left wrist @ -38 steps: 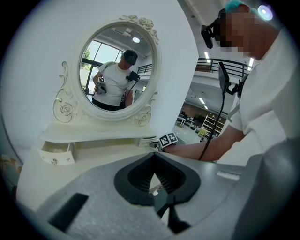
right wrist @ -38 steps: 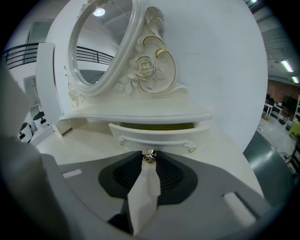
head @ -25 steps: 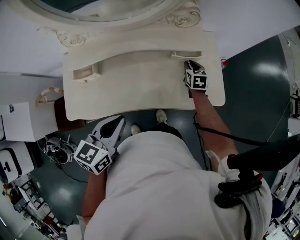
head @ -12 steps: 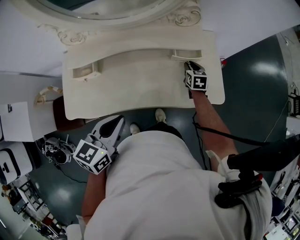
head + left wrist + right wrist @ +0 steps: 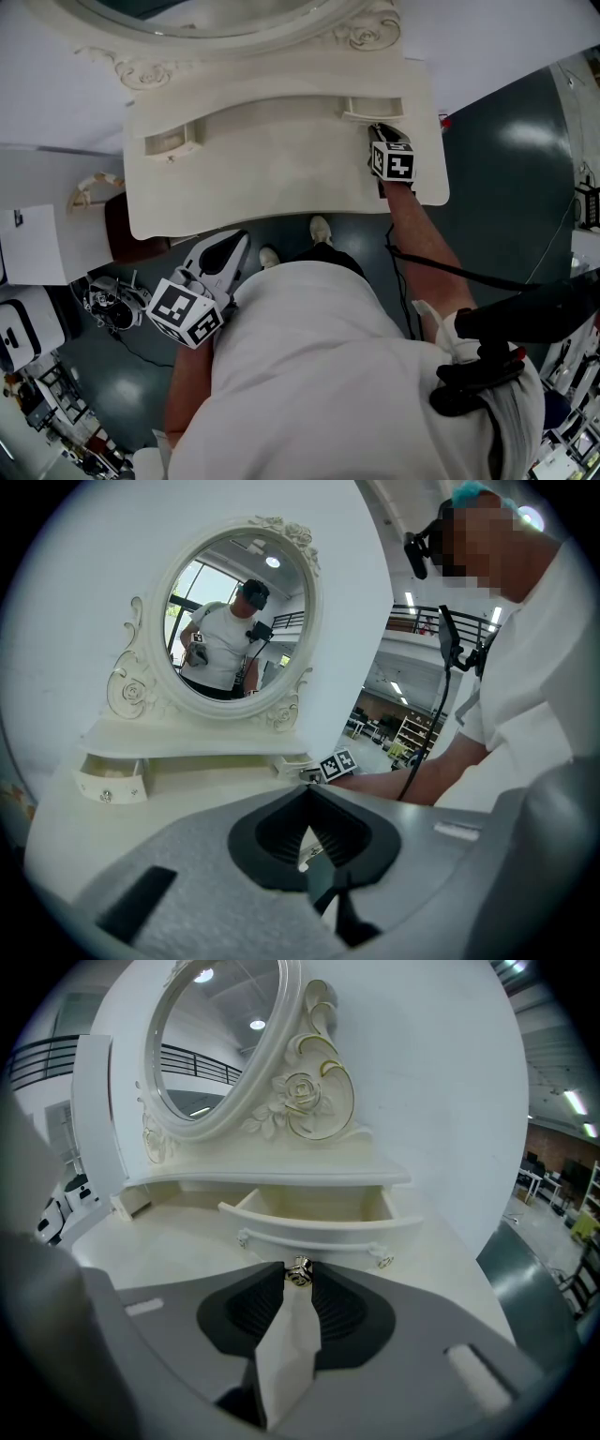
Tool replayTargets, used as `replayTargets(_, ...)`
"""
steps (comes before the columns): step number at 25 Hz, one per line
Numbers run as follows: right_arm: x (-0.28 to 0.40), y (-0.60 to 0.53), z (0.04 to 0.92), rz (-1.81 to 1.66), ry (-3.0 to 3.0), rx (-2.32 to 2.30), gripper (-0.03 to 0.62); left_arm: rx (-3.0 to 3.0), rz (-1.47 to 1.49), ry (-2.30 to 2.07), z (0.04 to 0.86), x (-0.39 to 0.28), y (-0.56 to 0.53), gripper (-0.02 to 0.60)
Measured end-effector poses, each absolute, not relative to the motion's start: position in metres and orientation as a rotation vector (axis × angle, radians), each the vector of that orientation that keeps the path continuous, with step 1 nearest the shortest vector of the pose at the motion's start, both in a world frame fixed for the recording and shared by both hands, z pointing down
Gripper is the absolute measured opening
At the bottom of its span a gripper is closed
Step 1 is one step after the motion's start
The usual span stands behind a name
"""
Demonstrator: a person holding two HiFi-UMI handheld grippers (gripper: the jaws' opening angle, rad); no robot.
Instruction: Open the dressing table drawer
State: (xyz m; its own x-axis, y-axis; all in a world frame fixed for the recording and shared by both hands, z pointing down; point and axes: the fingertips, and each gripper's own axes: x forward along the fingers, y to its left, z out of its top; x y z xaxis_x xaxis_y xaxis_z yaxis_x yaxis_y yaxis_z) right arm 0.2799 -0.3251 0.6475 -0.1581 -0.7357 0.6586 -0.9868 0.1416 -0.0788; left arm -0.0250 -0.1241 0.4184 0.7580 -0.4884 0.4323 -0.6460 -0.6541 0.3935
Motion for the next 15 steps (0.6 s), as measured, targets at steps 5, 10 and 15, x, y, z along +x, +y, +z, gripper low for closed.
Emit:
replayTargets(5, 0.2793, -0.3219, 0.6484, 0.699, -1.952, 1.636, 0.095, 2.422, 0.389, -0.847, 0.4189, -0.0263, -0.1224, -0.003)
replayTargets(10, 0.2789, -0.3193, 0.6483, 0.695, -1.952, 1.633, 0.097, 2.42, 0.381, -0.851, 0.4184, -0.0291, -0.1203, -0.003)
replayTargets(15, 0.2801, -0.3178, 0.6486, 0.694, -1.947, 1.646, 0.101, 2.423, 0.388, -0.848, 0.4182, -0.0309, -0.1165, -0.002)
